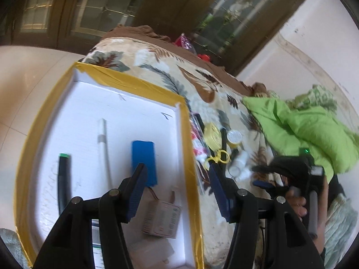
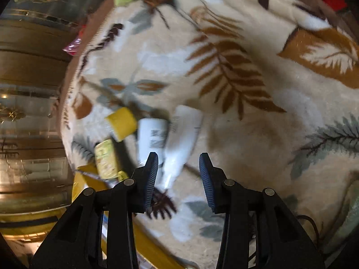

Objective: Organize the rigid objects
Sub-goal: 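Grasp the white lotion bottle with the right tool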

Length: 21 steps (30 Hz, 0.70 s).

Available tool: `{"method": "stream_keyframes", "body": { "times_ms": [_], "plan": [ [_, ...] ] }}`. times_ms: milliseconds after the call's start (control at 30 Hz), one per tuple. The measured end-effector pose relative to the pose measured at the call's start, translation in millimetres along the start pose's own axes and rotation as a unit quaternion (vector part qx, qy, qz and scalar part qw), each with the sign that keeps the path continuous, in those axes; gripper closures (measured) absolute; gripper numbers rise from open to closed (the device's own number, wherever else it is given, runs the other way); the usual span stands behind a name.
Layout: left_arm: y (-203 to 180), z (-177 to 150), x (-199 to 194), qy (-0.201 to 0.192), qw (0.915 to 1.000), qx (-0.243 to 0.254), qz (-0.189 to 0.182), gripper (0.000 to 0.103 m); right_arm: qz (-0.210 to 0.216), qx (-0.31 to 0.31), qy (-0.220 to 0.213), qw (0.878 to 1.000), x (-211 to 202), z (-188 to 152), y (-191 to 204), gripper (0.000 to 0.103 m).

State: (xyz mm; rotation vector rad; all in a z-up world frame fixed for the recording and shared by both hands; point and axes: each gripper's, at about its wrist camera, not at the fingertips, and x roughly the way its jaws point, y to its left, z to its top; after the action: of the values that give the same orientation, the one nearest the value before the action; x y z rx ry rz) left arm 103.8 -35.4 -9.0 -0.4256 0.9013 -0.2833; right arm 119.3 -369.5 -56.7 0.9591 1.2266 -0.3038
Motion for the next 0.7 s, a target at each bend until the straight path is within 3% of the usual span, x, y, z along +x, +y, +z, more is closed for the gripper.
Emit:
{"method": "stream_keyframes", "body": {
  "times_ms": [267, 600, 700],
  "plan": [
    [-11.9, -6.8, 0.8, 0.001, 0.9998, 0.019, -0.007, 0.046, 0.007, 0.002, 0.012, 1.000, 20.1, 11.8, 5.0, 0.065],
    [-25.7, -15.2, 1.2, 0.010, 0.9994, 0.025, -0.020, 0.046, 0.053, 0.063, 0.027, 0.996, 17.7, 12.7, -21.6, 0.065],
    [-36.2, -14.1, 2.7, 0.020, 0.9991, 0.032, -0.021, 0.046, 0.043, 0.045, 0.034, 0.997, 15.3, 12.7, -17.5, 0.071]
  ]
}}
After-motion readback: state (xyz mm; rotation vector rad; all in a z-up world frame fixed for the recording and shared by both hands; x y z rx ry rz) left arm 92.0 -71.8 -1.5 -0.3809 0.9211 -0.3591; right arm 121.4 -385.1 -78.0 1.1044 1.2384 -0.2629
